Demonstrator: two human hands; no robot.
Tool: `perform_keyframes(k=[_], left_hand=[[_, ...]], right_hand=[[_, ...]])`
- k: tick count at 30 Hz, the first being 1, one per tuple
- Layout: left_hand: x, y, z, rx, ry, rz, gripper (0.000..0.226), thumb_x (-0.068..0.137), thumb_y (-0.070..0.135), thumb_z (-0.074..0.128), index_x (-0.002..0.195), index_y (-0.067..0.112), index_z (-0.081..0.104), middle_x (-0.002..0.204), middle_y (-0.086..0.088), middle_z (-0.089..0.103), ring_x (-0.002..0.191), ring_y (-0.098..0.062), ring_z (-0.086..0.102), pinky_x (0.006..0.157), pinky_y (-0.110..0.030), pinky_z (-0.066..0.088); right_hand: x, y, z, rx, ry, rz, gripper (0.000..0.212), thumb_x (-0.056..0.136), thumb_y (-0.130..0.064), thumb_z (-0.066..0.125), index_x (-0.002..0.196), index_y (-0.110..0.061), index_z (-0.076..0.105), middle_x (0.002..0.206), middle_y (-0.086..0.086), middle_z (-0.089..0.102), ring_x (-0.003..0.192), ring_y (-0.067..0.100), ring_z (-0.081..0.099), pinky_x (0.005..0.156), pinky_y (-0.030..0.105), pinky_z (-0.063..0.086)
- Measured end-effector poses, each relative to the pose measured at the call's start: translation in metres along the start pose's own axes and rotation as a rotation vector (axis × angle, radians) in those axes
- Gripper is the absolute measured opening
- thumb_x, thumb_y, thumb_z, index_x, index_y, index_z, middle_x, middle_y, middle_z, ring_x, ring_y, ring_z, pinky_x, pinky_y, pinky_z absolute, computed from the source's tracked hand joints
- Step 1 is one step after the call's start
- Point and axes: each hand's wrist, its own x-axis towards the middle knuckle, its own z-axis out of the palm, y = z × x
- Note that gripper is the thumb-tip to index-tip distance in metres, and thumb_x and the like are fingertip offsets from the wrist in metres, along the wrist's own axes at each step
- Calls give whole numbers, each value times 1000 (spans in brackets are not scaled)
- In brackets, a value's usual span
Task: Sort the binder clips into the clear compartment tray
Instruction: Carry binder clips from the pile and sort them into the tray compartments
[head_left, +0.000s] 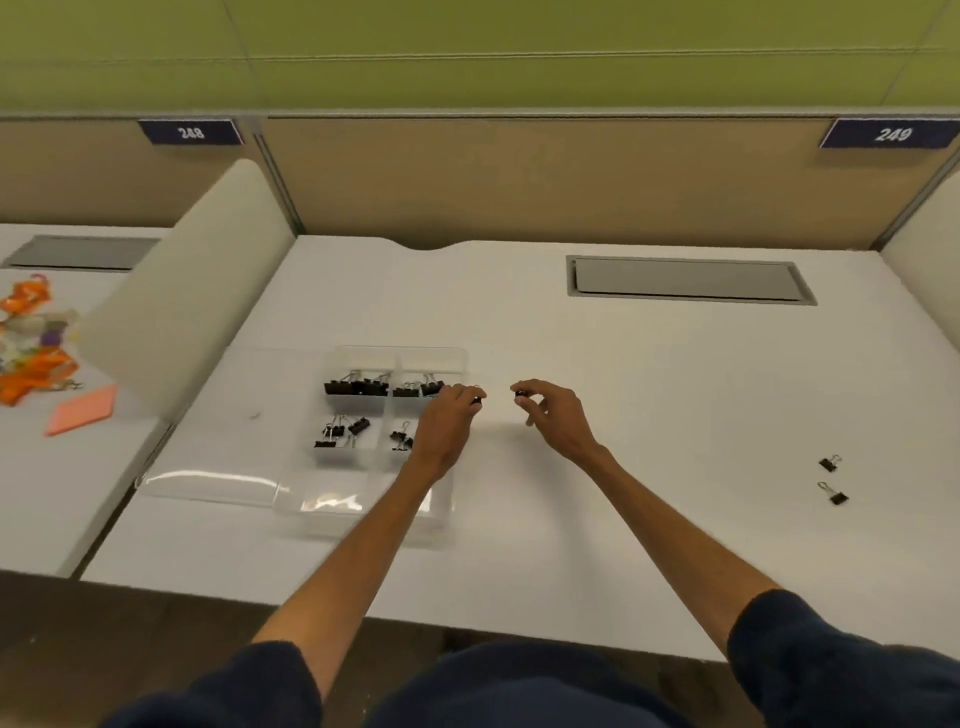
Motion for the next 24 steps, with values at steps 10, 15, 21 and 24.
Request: perform_keyframes(k=[10,15,21,24], left_hand=[[-55,-88,-55,243,112,-204,22,93,20,59,114,18,64,105,-2,68,106,-25,55,79,-38,45],[-91,-108,-81,219,176,-286,23,88,20,67,110,14,65,94,-7,69,97,-27,59,79,-39,47],[-139,-144,-88,234,139,-346,31,90,36,62,117,21,58,94,7,70,104,-18,57,87,-36,41],[-151,-151,-90,234,130,-374,33,88,37,64,116,22,58,95,9,70,106,-17,56,88,-36,40]], right_hand=[[29,-52,103,-203,-44,-268,19,97,-30,54,111,-29,67,104,-14,71,90,8,64,88,42,35],[23,-74,141,-192,-149,-348,22,95,-35,56,116,-33,62,91,-12,69,94,12,56,86,38,31],[13,-88,179,-210,-252,-438,35,91,-46,58,124,-34,58,97,-15,70,111,13,47,93,39,31],[7,-96,192,-228,-298,-495,37,90,-47,60,125,-33,57,98,-17,72,115,11,45,93,40,28]])
